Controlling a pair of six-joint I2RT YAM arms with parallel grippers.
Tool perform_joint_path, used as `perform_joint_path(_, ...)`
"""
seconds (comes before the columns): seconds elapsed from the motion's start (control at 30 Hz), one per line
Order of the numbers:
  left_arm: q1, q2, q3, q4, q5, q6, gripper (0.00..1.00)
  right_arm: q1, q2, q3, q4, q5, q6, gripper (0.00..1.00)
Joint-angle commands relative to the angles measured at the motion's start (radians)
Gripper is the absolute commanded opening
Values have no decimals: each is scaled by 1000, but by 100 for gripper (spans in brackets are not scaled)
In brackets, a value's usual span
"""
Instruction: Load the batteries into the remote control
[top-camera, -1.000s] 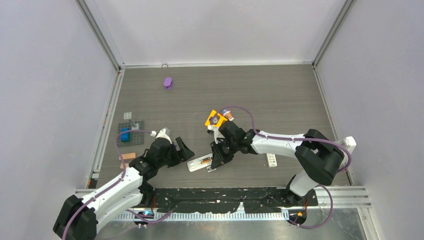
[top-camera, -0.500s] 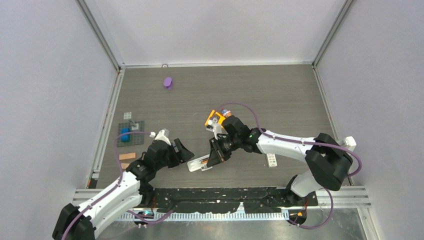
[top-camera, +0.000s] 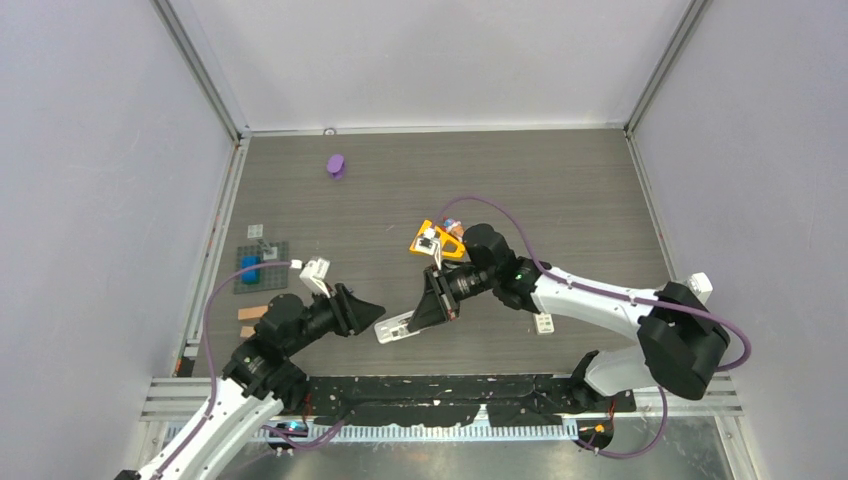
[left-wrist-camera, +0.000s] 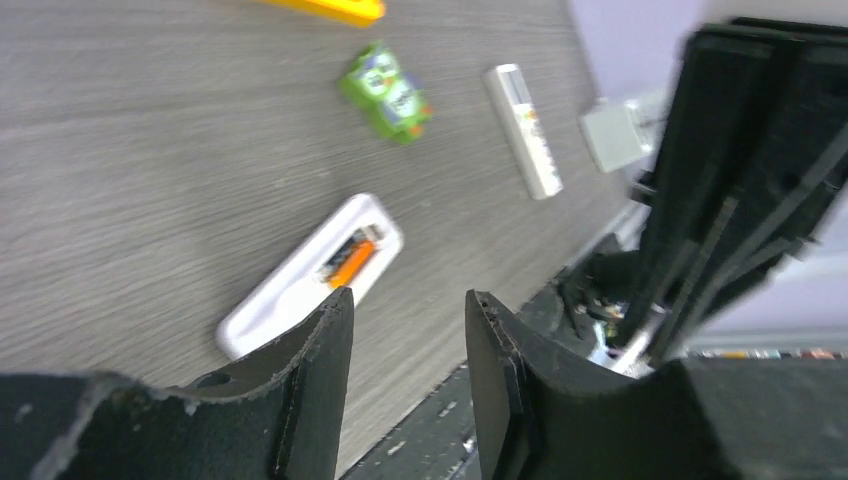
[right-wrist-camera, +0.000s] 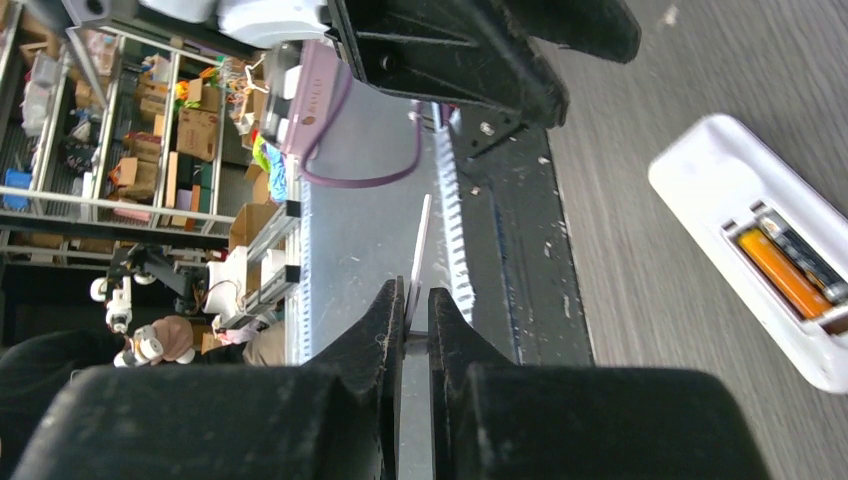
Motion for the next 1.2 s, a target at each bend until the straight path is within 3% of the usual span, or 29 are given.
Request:
perform_joint_path(0.0, 4, -124, 71, 34, 159, 72, 47, -4, -86, -1, 137, -89, 41, 5)
perform_joint_path(0.3, 3, -228, 110, 236, 387, 5, 61, -9, -202, 14, 287, -112, 179, 5)
perform_joint_path(0.67, 4, -213, 40, 562, 464, -128, 72, -10, -245, 37, 284, -106, 239, 5)
perform_joint_path(0.8, 4, -179, 26, 622, 492, -160, 70, -9, -247, 40, 284, -101, 250, 5)
perform_joint_path(1.17, 3, -104, 28, 660, 528, -163, 53, -9, -242, 49, 298, -84, 273, 5)
